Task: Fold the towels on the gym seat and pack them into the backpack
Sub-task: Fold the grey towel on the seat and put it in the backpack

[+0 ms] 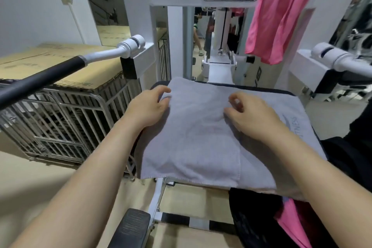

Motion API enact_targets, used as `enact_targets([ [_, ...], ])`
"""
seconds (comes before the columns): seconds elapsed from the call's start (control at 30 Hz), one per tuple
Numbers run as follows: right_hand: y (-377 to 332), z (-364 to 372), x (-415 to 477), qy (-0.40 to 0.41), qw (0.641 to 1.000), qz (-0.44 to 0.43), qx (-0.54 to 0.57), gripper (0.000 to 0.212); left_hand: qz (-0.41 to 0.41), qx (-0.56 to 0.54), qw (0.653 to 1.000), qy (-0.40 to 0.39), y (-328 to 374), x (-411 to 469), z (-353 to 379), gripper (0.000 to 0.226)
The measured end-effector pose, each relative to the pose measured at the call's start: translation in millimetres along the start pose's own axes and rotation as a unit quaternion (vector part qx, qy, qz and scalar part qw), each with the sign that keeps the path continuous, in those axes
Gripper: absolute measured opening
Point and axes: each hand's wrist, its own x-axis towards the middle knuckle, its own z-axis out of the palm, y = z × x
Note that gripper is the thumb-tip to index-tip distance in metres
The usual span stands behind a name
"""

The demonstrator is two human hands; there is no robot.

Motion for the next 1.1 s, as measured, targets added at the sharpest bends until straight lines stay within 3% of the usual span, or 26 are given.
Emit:
enact_targets([
  [0.13,8.6,5.9,42.8,0.001,0.995,0.087,0.041,0.05,0.003,-0.075,0.997,-0.001,8.7,63.2,20.2,0.017],
  [0.23,-2.9,11.2,62.8,0.025,0.991,0.081,0.101,0.039,-0.015,-0.139,0.99,0.027,-0.4,80.0,21.7,0.025],
  [0.33,-20.0,22.8,77.9,0.054,0.974,0.089,0.202,0.038,-0.022,-0.102,0.99,0.093,-32.3,94.0,15.3,0.029],
  [0.4,-33.0,32.9,86.1,0.054,0.976,0.052,0.203,0.035,-0.01,-0.022,0.994,0.106,-49.1,104.4,11.0,0.031],
  [0.5,-42.9,43.0,99.2,0.037,0.985,0.022,0.168,0.038,0.02,0.109,0.99,0.089,-36.2,96.0,5.0,0.025],
  [0.6,-40.6,40.2,113.9,0.029,0.982,0.047,0.181,0.026,0.123,0.064,0.99,-0.009,11.3,43.6,2.5,0.021],
  [0.67,-39.2,36.3,122.4,0.01,0.981,0.06,0.184,0.02,0.19,0.028,0.974,-0.122,42.7,-3.2,10.4,0.031],
  [0.7,-38.6,34.8,125.2,0.006,0.981,0.06,0.186,0.021,0.216,0.04,0.966,-0.138,53.8,-20.5,16.7,0.038],
  [0.77,-36.2,33.1,126.2,0.003,0.979,0.06,0.195,0.026,0.254,0.081,0.958,-0.103,66.4,-42.0,29.2,0.044],
  [0.87,-30.8,31.5,122.3,-0.003,0.977,0.057,0.204,0.033,0.238,0.112,0.964,-0.039,78.3,-52.7,36.0,0.029],
  [1.0,-24.8,27.4,117.9,0.012,0.984,0.015,0.176,0.04,0.217,0.174,0.959,-0.047,86.5,-53.5,30.5,0.016],
  [1.1,-15.5,16.6,113.9,0.032,0.987,0.0,0.158,0.043,0.21,0.133,0.966,-0.064,92.3,-52.2,17.2,0.011],
])
